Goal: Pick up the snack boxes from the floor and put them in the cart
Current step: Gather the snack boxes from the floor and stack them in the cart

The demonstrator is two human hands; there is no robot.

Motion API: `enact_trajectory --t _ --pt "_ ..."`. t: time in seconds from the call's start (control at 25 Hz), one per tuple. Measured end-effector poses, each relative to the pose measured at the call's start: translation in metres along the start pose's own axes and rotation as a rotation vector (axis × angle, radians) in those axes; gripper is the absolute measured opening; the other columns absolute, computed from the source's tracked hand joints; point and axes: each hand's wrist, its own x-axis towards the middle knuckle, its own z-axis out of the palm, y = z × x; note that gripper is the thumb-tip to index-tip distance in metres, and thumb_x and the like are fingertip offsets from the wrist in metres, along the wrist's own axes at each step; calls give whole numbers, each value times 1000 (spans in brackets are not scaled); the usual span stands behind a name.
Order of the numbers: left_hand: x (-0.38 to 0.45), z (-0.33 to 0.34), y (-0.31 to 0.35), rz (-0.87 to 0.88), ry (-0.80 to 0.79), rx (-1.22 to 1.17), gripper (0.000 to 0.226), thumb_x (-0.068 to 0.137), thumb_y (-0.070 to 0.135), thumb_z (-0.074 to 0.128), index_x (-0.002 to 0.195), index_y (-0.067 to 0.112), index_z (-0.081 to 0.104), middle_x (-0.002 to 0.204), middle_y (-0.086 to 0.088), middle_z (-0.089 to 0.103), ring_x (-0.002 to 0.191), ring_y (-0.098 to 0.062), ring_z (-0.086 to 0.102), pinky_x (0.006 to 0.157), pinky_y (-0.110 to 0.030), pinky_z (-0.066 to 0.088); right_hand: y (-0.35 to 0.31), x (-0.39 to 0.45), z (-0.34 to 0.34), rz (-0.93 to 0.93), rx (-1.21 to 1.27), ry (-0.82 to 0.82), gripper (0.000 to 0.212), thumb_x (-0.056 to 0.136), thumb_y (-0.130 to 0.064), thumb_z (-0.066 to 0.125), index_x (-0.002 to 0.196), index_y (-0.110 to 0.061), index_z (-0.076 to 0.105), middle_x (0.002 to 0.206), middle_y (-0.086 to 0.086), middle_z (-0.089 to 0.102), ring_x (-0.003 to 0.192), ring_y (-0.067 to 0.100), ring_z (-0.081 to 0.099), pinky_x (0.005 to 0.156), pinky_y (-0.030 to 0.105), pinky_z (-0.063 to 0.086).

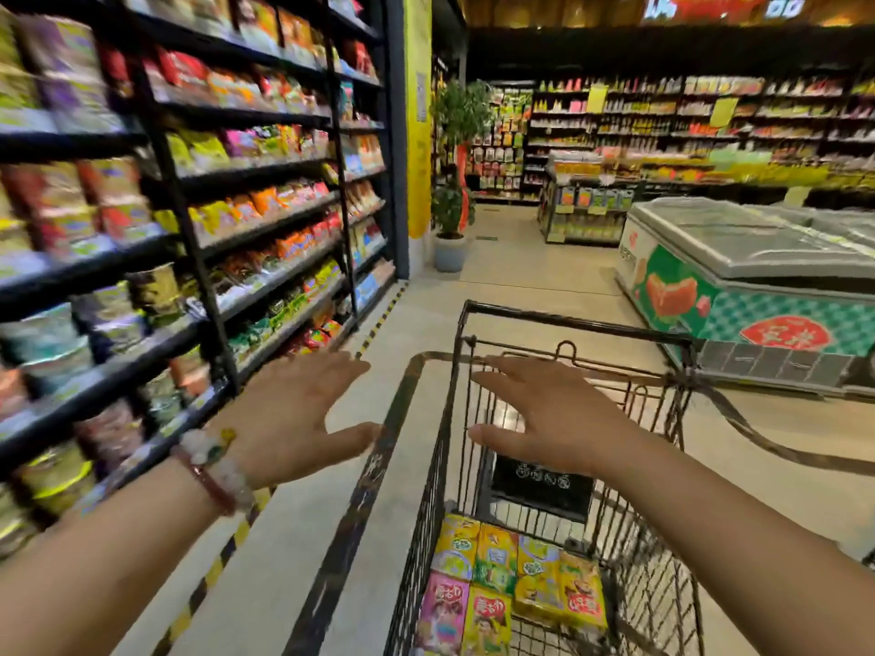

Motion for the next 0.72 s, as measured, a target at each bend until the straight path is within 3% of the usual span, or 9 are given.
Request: enact_trajectory --t 0.12,0.2,0.28,0.52,0.64,0.72 --pt "-66 -14 18 -129 13 35 120 46 95 -8 150 37 11 158 11 13 144 -11 13 117 -35 15 -33 -23 -6 -140 0 0 91 74 -84 12 151 -34 15 158 -4 18 144 15 14 113 29 14" --pt "-83 -19 22 -159 45 4 109 54 87 2 149 36 15 157 9 17 143 -11 17 116 -35 17 -41 -22 -2 -133 18 25 101 64 -87 1 151 -37 12 158 -4 18 144 16 16 114 31 14" --pt "-127 -31 32 -237 77 19 109 54 84 2 149 34 17 157 8 19 142 -13 19 115 -36 19 -65 -30 -4 -228 44 47 96 68 -85 2 151 -38 8 158 -4 18 144 17 16 114 33 15" --pt "-271 -66 29 -495 82 105 121 43 95 -16 148 41 10 157 11 16 142 -13 18 113 -32 16 -171 -55 -29 -489 128 104 77 86 -74 30 151 -36 13 157 -6 19 142 15 15 113 32 12" --pt "-350 -81 25 -614 97 122 124 43 95 -17 148 38 14 156 11 18 142 -13 19 114 -33 16 -238 -71 -39 -606 118 131 77 87 -74 29 151 -37 13 157 -6 20 142 16 16 114 35 13" --pt "-405 -88 23 -687 110 116 116 50 94 -6 148 37 17 156 11 19 142 -13 19 114 -35 17 -287 -84 -41 -670 138 114 83 80 -82 21 151 -39 10 157 -6 19 143 16 15 115 37 12"
